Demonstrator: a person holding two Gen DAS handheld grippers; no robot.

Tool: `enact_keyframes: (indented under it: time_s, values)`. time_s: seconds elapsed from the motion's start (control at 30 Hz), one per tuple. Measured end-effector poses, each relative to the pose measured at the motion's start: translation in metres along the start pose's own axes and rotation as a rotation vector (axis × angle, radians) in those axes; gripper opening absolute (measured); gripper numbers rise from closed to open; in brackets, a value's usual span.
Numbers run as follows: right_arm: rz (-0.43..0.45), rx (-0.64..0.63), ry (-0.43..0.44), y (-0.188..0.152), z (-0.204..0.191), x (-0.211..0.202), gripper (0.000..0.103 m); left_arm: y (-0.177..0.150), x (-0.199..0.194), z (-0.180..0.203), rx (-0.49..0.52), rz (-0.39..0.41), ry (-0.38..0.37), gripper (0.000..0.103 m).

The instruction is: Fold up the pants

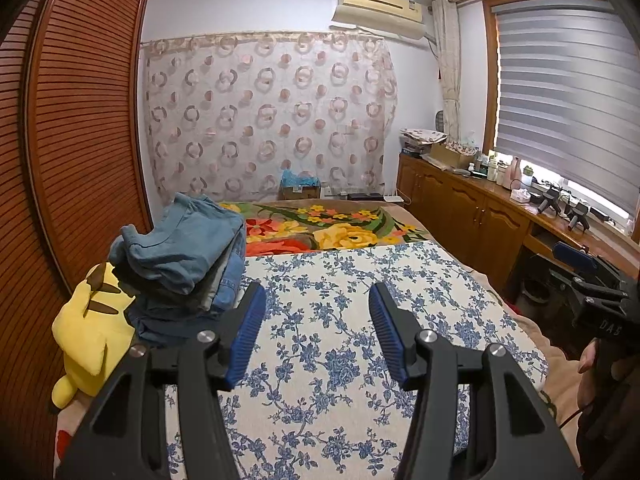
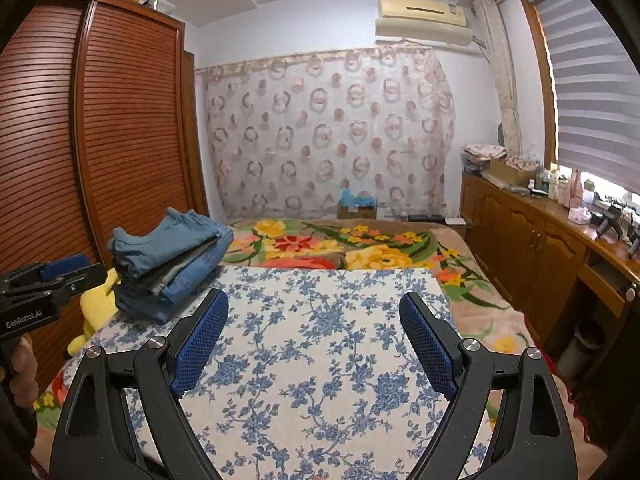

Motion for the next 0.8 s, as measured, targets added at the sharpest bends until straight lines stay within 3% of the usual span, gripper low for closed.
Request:
enact_keyframes:
  time_s: [0.8]
  values:
    - [0.001, 0.001, -0.005, -0.0017, 0.0026, -0.0004, 0.089, -0.0002, 0.0003, -0.0026, 0.000, 0.000, 0.000, 0.055]
Point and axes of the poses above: each gripper's, at about its wrist camera, not at the fingertips, and x roughly the way its jaws point, z to its right, y to its top, the point moved 8 cm from there along x, roughly the way its jaws point, and after that the axes turned 2 degrees about x, right-handed, at the moved point
